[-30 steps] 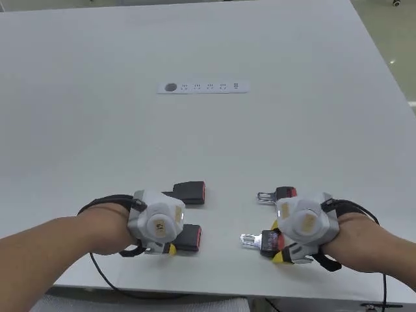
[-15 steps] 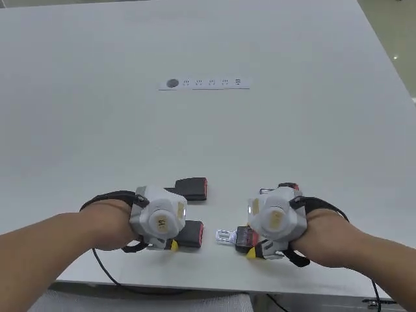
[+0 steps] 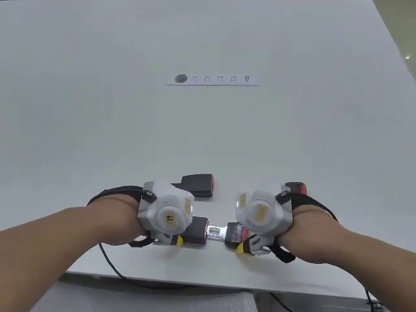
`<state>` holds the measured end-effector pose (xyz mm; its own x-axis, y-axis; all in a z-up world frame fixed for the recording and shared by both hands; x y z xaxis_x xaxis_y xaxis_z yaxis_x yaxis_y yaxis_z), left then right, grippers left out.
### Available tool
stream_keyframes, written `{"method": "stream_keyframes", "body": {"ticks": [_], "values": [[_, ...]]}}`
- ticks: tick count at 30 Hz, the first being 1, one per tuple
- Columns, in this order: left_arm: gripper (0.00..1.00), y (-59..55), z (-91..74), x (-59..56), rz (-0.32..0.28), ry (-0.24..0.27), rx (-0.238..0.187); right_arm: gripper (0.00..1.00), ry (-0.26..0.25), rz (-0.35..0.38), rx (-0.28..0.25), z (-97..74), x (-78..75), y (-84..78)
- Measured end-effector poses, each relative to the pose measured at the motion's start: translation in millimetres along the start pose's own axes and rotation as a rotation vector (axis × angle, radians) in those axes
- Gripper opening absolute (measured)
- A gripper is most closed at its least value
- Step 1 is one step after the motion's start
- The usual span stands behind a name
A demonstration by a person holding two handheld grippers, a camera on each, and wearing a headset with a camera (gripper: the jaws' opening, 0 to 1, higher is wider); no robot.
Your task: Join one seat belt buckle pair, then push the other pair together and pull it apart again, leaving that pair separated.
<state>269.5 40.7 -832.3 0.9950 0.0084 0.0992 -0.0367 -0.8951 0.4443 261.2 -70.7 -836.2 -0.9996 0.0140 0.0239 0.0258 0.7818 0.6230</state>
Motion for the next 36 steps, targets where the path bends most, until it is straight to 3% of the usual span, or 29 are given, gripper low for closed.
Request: {"method": "stream_keyframes", "body": {"ticks": [14, 25, 36], "values": [[0.33, -0.5, -0.4, 0.1, -0.004, 0.002, -0.006, 0.34, -0.005, -0.006, -0.056, 8.1, 1.5, 12.6], [0.32, 0.1, 1.3, 1.8, -0.004, -0.024, 0.02, 0.32, 0.01, -0.034, -0.062, 10.6, -5.1, 15.8], [0.31, -1.3, 1.2, 1.8, -0.035, -0.008, -0.012, 0.31, -0.008, -0.02, -0.068, 14.9, -5.4, 19.0]]}}
Point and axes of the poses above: the centre of the closed fingertips' face, and the gripper's own axes: z roughly forward along the fingers, x roughly to its left, y roughly out of its top, the point moved 2 cm from there along -z, roughly backward along the fingers, and after that the axes turned 8 degrees about -x, right-handed, at the moved point
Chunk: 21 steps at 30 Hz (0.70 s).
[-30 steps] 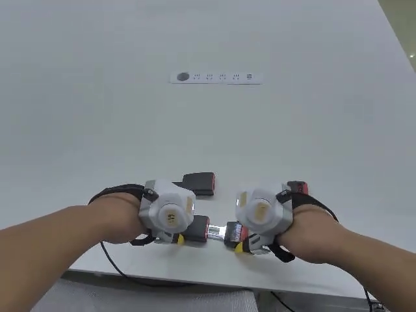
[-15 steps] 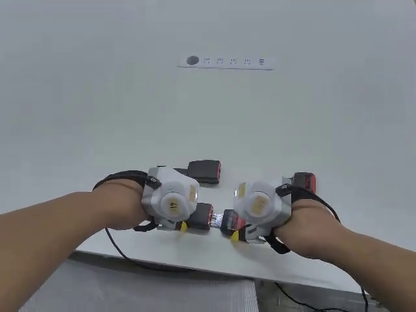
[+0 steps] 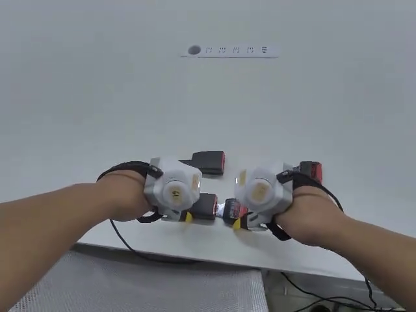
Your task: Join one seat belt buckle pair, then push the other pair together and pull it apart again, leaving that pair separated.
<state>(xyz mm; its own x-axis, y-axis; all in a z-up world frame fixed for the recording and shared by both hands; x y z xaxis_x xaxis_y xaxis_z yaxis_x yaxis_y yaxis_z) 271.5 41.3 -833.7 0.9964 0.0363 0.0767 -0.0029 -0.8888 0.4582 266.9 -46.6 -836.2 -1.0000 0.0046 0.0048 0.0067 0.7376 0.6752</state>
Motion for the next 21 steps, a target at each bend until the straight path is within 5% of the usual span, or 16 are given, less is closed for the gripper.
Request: {"method": "stream_keyframes", "body": {"ticks": [13, 14, 15, 21], "values": [[0.31, -0.2, 0.8, -0.5, 0.011, -0.004, 0.01, 0.31, 0.011, 0.0, -0.019, 7.0, -1.4, 8.6], [0.31, -1.0, 0.3, -0.7, 0.005, 0.002, 0.02, 0.31, -0.028, -0.024, -0.012, 5.7, -9.8, 11.1], [0.31, -0.7, 0.3, -0.8, 0.005, 0.002, 0.016, 0.31, 0.002, -0.008, -0.023, 4.7, -2.7, 12.6], [0.31, -1.4, -0.2, -0.3, 0.003, -0.002, 0.006, 0.31, 0.001, -0.01, -0.019, 7.2, -2.8, 9.6]]}}
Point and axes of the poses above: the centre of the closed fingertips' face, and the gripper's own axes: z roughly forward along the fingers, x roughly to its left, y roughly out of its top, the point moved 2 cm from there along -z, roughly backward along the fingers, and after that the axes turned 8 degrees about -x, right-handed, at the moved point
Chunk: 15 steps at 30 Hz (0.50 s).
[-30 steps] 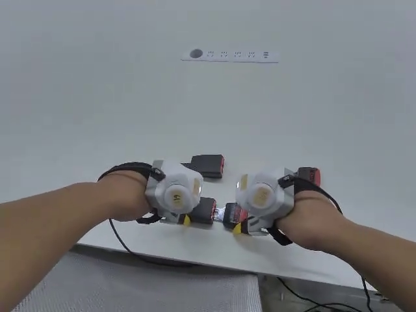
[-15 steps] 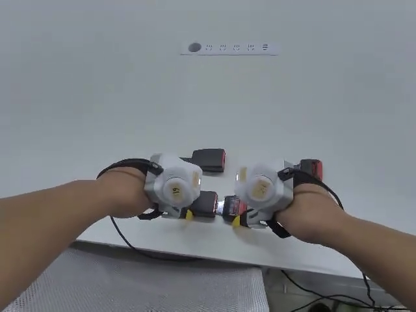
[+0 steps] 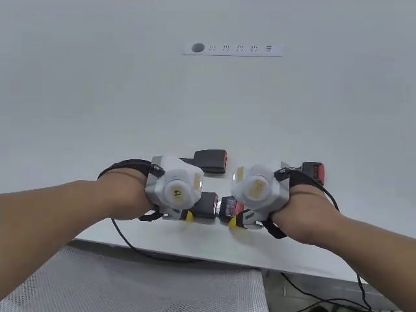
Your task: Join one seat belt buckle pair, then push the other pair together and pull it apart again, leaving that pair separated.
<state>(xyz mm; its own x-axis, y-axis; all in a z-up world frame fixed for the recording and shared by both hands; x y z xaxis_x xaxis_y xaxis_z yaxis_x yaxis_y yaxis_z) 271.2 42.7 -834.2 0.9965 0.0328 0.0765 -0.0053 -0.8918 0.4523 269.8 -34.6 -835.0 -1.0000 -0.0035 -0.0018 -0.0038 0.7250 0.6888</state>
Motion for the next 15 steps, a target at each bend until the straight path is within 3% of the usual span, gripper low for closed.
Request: {"method": "stream_keyframes", "body": {"ticks": [7, 15], "values": [[0.31, -1.7, -1.9, 1.6, 0.006, -0.001, -0.03, 0.31, 0.005, 0.0, -0.031, -4.7, 3.3, -3.9], [0.31, -1.6, -1.7, 2.8, 0.011, -0.013, -0.032, 0.32, -0.005, 0.023, -0.05, -6.0, 4.2, -5.2]]}}
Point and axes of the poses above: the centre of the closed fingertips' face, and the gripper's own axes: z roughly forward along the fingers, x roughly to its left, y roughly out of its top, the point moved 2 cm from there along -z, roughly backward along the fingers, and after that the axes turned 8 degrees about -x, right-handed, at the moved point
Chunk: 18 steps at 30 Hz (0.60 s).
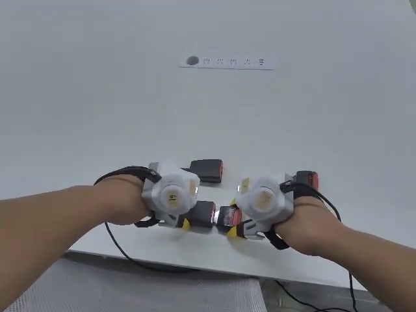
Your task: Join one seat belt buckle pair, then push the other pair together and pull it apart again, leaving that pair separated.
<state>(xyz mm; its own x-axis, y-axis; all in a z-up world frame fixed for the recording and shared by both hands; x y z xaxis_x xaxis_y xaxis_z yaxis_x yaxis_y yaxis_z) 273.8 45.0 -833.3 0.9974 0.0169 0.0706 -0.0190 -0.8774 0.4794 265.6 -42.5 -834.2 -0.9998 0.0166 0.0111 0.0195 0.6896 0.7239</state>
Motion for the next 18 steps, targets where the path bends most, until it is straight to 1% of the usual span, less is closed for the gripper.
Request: {"method": "stream_keyframes", "body": {"ticks": [2, 7, 10, 12, 14, 16, 18], "values": [[0.31, 0.5, -0.2, -0.4, 0.0, 0.001, -0.003, 0.32, 0.0, 0.005, -0.006, 0.3, 0.0, 0.6], [0.31, 0.6, -0.4, -0.2, -0.004, 0.003, -0.004, 0.32, -0.001, 0.004, -0.001, 0.4, 0.6, 1.3], [0.32, 2.2, 0.4, -0.7, 0.004, -0.001, 0.016, 0.33, -0.003, -0.002, 0.002, 0.6, 1.4, 1.8], [0.32, 3.2, 0.8, -0.9, 0.024, -0.005, 0.047, 0.33, -0.004, 0.007, 0.002, 0.8, 1.5, 1.2], [0.33, 4.2, 1.9, -1.5, 0.048, 0.0, 0.068, 0.34, -0.003, 0.004, -0.001, 0.0, 2.0, 0.6], [0.33, 4.6, 1.9, -2.5, 0.062, -0.001, 0.074, 0.34, -0.001, 0.008, -0.007, -0.9, 2.9, 0.1], [0.33, 4.4, 1.6, -1.7, 0.064, 0.001, 0.077, 0.34, -0.003, 0.008, -0.008, -0.7, 3.2, 0.1]]}}
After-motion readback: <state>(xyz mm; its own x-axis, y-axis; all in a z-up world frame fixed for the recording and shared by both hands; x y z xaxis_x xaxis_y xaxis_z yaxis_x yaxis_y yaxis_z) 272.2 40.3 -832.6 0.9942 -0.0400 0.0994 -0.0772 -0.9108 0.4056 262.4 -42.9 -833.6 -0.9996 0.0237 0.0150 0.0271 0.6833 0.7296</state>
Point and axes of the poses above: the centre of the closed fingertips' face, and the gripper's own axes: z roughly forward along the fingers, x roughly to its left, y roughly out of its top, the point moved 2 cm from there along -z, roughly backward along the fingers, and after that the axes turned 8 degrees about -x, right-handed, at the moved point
